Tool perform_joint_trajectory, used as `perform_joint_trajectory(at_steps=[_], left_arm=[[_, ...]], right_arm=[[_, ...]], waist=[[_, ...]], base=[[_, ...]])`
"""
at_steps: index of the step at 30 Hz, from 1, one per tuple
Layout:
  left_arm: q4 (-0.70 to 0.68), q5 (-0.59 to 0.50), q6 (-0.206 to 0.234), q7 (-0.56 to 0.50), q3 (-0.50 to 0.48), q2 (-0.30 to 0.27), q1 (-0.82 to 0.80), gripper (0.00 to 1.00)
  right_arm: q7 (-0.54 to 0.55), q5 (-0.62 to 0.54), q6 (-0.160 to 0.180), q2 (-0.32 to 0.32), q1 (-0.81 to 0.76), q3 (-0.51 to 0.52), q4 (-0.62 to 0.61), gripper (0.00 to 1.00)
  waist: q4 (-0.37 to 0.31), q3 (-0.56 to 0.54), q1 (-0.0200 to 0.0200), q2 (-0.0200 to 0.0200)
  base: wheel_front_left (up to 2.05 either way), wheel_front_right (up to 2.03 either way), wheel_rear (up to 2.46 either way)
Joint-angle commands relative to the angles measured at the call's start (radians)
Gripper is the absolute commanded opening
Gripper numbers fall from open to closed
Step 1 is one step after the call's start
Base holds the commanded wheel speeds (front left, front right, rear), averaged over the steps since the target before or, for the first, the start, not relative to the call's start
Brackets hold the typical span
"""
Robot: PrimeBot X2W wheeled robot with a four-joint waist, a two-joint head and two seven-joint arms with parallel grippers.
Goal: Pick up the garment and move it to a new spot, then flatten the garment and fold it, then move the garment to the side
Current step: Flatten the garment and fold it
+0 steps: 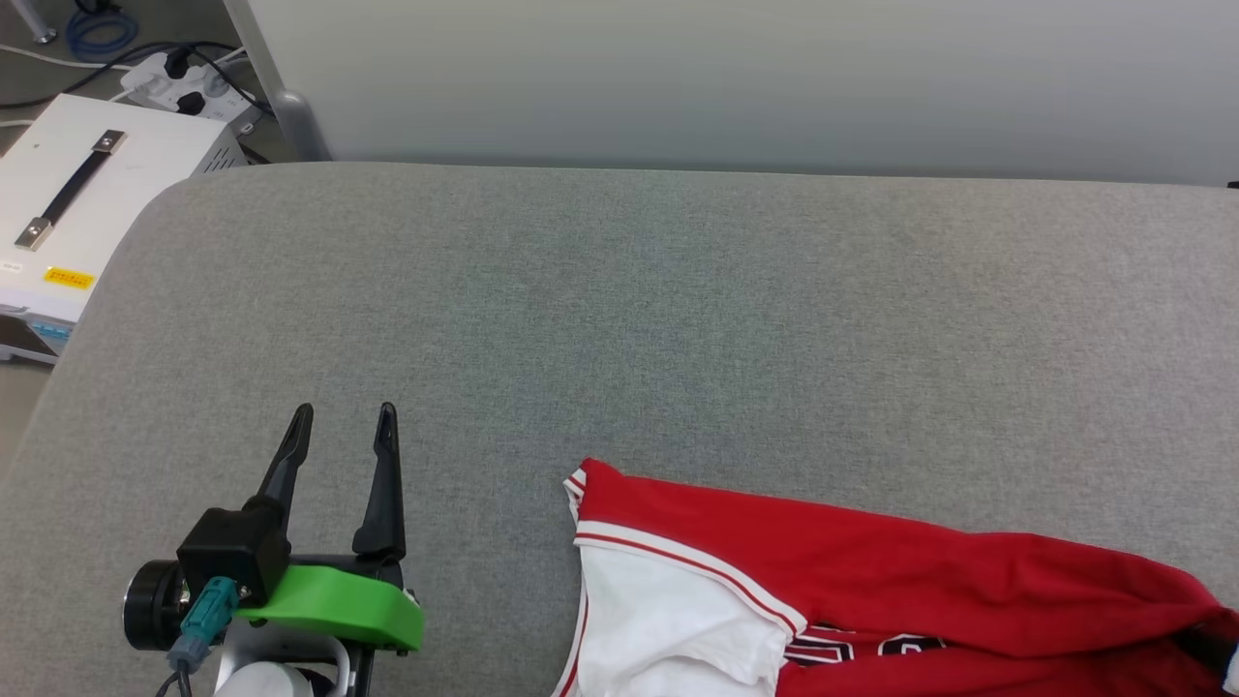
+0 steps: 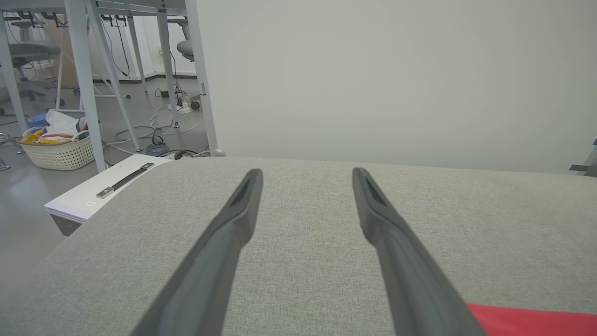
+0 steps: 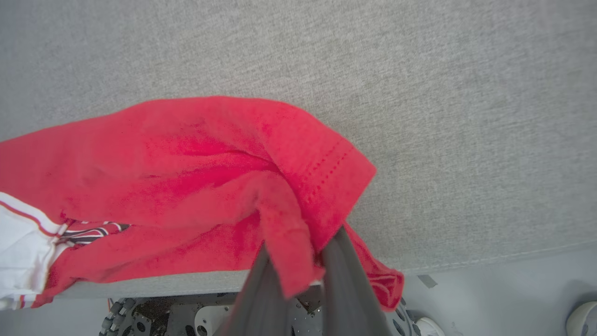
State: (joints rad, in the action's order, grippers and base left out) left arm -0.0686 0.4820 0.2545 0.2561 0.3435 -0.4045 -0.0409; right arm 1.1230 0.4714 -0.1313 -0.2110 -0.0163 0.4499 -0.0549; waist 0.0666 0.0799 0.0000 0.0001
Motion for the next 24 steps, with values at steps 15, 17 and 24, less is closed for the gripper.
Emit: perform_joint_trajectory(at_steps=[15,17,24], left_arm=[[0.037,-0.008,-0.034,0.003,0.017,0.011,-0.037,1.00],[0.042,-0.007,-0.038,0.003,0.020,0.014,-0.046,1.00],[0.057,-0.005,-0.045,0.003,0.026,0.029,-0.069,1.00]], right_arm=[[0.265,0.663,0.001,0.160,0.135,-0.090,0.161,0.00],[0.225,0.722,0.001,0.160,0.139,-0.155,0.188,0.00],[0.048,0.886,0.001,0.161,0.155,-0.393,0.232,0.00]], waist=[[0.034,0.013,0.0000,-0.0001],[0.045,0.018,0.0000,-0.0001],[0.085,0.034,0.0000,-0.0001]], base=[[0.00,0.00,0.00],[0.00,0.00,0.00],[0.00,0.00,0.00]])
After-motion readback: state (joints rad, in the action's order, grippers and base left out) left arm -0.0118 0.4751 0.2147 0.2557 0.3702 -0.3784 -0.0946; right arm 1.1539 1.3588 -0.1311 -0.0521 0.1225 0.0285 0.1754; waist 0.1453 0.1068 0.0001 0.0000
